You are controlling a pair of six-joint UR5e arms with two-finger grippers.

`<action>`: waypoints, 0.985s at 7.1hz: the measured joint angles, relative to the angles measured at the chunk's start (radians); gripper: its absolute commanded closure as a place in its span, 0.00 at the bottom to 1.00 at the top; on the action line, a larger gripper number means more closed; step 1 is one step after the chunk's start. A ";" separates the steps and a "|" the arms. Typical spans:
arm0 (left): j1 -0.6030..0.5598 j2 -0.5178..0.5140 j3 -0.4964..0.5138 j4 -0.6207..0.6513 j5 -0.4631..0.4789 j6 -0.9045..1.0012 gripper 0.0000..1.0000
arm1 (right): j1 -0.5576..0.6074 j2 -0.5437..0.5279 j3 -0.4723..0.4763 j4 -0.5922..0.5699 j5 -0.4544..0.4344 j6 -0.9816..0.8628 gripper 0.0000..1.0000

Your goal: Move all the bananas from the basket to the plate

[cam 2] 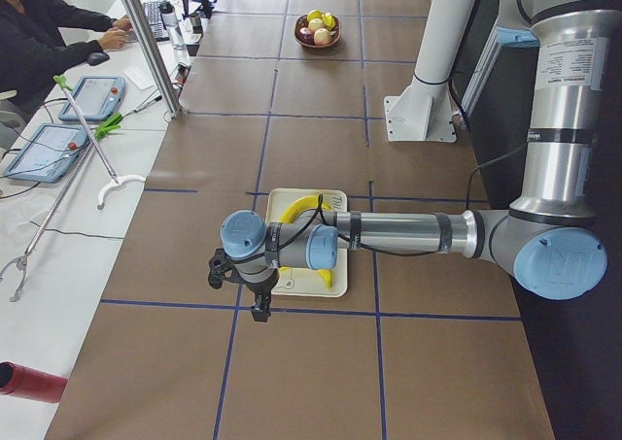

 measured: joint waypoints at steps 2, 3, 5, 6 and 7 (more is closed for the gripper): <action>0.000 -0.002 0.000 0.000 0.000 -0.001 0.00 | 0.003 -0.008 -0.001 -0.004 -0.001 -0.001 0.00; 0.000 -0.003 0.000 0.000 0.000 -0.002 0.00 | 0.004 -0.008 -0.003 -0.002 -0.004 -0.002 0.00; 0.000 -0.009 0.000 0.000 0.000 -0.005 0.00 | 0.004 -0.008 -0.005 0.003 -0.009 -0.003 0.00; 0.000 -0.012 0.000 0.000 0.001 -0.006 0.00 | 0.004 -0.008 -0.006 0.005 -0.010 -0.004 0.00; 0.000 -0.013 0.001 0.000 0.001 -0.007 0.00 | 0.004 -0.008 -0.005 0.006 -0.010 -0.004 0.00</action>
